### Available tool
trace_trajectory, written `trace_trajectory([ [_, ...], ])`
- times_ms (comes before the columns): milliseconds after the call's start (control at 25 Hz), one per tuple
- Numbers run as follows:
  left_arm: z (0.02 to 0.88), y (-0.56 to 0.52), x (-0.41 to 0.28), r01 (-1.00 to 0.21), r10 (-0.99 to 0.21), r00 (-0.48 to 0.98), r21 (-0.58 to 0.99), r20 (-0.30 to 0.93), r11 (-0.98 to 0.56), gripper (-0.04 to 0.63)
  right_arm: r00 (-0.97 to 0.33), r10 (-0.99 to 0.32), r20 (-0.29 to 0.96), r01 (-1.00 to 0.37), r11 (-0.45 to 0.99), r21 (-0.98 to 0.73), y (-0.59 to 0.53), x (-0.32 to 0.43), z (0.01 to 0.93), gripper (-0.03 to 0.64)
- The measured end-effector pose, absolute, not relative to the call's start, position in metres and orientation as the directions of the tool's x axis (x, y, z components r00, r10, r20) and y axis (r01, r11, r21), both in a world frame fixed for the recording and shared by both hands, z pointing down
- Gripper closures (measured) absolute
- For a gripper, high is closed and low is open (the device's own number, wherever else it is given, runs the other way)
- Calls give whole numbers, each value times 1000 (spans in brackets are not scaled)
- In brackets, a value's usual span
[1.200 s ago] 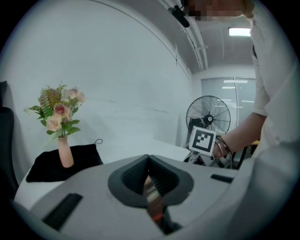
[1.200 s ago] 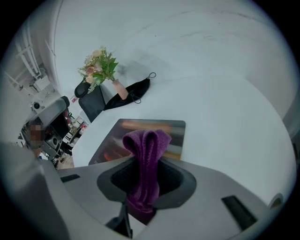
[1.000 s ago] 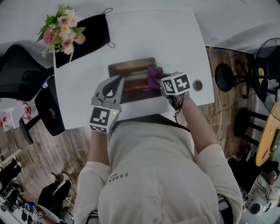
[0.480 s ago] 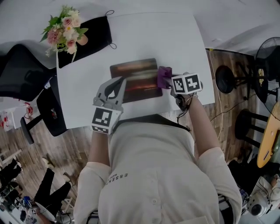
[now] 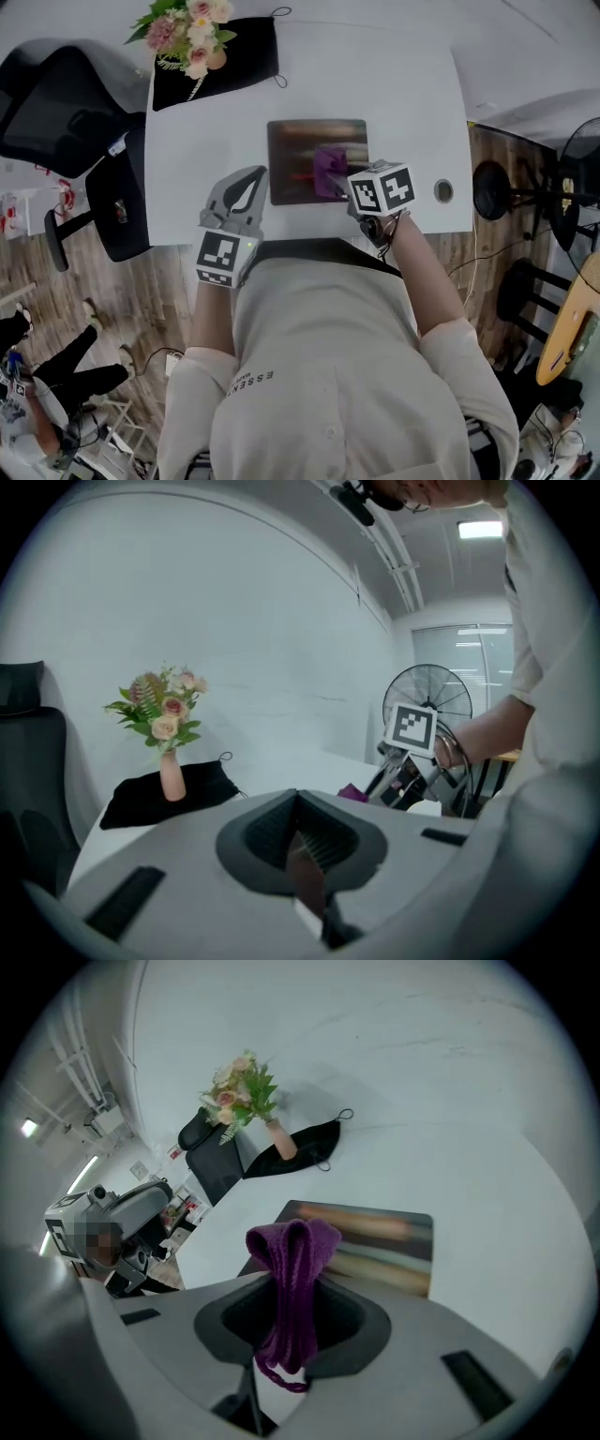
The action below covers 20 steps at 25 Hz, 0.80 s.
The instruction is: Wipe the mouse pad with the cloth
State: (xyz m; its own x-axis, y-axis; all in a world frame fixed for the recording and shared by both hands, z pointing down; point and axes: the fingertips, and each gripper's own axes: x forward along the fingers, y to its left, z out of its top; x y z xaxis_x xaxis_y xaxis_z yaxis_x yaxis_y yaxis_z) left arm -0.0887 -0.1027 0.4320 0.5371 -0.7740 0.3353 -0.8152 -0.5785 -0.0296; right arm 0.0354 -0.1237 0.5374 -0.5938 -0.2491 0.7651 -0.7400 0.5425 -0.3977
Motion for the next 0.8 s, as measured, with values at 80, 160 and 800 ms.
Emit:
trace_trajectory([
  [80,432,-98,-102,-831,-787,516,-28,337,-556,595,-616,-222,756,-709,574,-409,-116,10,538,514],
  [160,431,-94,-114,-845,-801,493,-31,339,-533,595,-636,-192,747,-676,606,-419,-108,-15,539,514],
  [800,446,-66,-155,-897,-837,408,-9,365,-442,595,-646,-122,754,-612,672,-416,-85,-79,574,513],
])
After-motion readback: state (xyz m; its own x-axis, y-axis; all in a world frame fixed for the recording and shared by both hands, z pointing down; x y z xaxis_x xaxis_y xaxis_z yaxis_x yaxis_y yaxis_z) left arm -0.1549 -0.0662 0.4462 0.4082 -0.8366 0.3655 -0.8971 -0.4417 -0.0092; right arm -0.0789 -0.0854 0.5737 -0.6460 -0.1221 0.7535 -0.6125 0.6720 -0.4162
